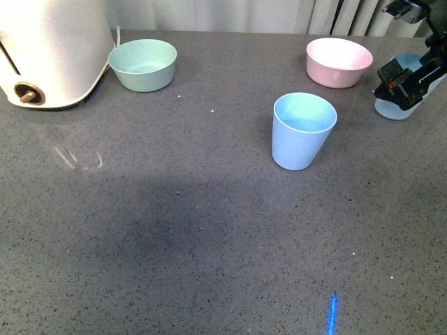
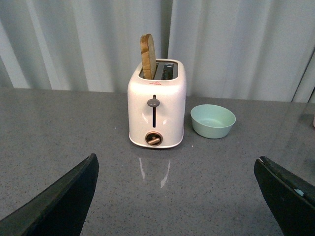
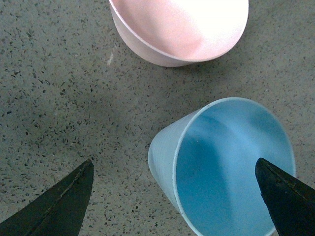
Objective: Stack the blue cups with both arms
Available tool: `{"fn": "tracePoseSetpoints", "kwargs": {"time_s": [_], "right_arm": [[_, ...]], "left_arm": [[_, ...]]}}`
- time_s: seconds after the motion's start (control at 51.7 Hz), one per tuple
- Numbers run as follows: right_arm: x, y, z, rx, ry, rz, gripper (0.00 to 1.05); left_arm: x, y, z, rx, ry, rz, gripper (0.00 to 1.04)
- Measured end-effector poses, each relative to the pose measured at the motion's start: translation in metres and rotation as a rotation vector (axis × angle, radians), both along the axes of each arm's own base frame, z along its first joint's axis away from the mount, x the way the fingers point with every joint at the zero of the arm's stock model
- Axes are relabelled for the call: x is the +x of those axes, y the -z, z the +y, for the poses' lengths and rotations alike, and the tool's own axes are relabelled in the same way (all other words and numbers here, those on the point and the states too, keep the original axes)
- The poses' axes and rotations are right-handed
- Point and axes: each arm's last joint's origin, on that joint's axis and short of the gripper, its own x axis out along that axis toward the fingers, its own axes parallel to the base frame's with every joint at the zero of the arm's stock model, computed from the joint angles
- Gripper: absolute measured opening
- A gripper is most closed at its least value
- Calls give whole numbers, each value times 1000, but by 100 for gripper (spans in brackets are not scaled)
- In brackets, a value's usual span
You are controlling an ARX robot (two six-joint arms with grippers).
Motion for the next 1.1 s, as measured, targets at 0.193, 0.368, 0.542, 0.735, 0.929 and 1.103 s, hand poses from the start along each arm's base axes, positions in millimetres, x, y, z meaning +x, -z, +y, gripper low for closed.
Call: {"fn": "tracePoseSetpoints", "kwargs": {"time_s": [0.193,0.368,0.542,0.735,0.929,1.103], "right_arm": [[8,12,2,-10,15,24,86],[10,17,3,5,34,67,54],[8,18,3,16,49,90,33],[7,19,0,22,64,102,8],[7,19,-6,35,76,109,2],[-9,-3,-10,65,26,94,2]], "left_arm": [[0,0,0,0,0,0,96],[0,0,0,0,0,0,96],[0,0,0,0,0,0,96],[0,0,0,0,0,0,96],[0,0,0,0,0,0,96],[0,0,0,0,0,0,96]]}}
